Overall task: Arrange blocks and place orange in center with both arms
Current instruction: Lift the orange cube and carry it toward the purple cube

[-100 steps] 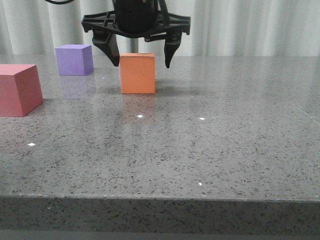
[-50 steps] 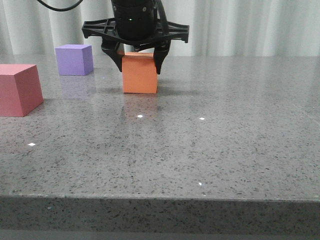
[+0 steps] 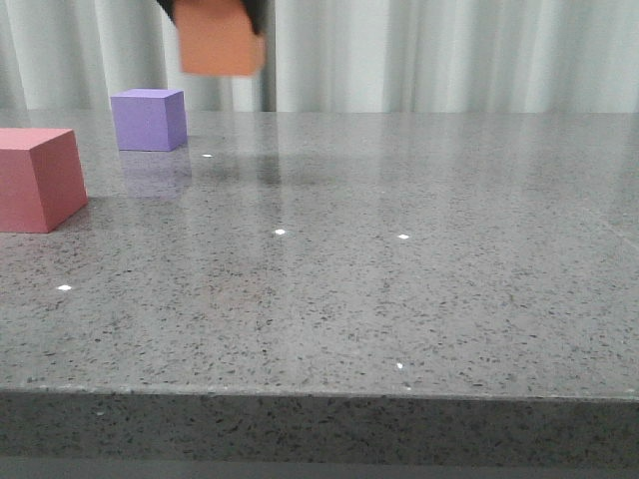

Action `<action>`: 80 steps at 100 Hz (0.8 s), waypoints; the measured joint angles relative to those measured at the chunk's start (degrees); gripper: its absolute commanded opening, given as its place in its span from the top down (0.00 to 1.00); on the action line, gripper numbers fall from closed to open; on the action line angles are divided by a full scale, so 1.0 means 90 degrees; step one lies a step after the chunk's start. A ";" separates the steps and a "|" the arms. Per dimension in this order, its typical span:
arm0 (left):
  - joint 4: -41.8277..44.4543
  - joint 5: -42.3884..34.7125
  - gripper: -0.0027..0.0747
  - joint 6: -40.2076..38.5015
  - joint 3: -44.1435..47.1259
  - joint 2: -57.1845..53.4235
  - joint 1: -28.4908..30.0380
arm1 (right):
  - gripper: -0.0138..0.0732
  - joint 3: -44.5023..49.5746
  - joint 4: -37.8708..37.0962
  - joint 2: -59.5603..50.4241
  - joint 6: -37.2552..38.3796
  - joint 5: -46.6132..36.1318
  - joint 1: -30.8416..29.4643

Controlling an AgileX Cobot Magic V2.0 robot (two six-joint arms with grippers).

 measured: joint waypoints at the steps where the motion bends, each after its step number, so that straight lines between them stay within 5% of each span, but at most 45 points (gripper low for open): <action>1: -0.0036 0.0000 0.60 0.0032 0.0000 -0.0022 0.0027 | 0.92 0.0000 0.0000 0.0000 0.0000 0.0000 0.0000; 39: -0.1162 -0.0260 0.60 0.1354 0.0428 -0.0339 0.1397 | 0.92 0.0000 0.0000 0.0000 0.0000 0.0000 0.0000; 80: -0.1453 -0.0946 0.60 0.1791 0.1478 -0.0339 0.1932 | 0.92 0.0000 0.0000 0.0000 0.0000 0.0000 0.0000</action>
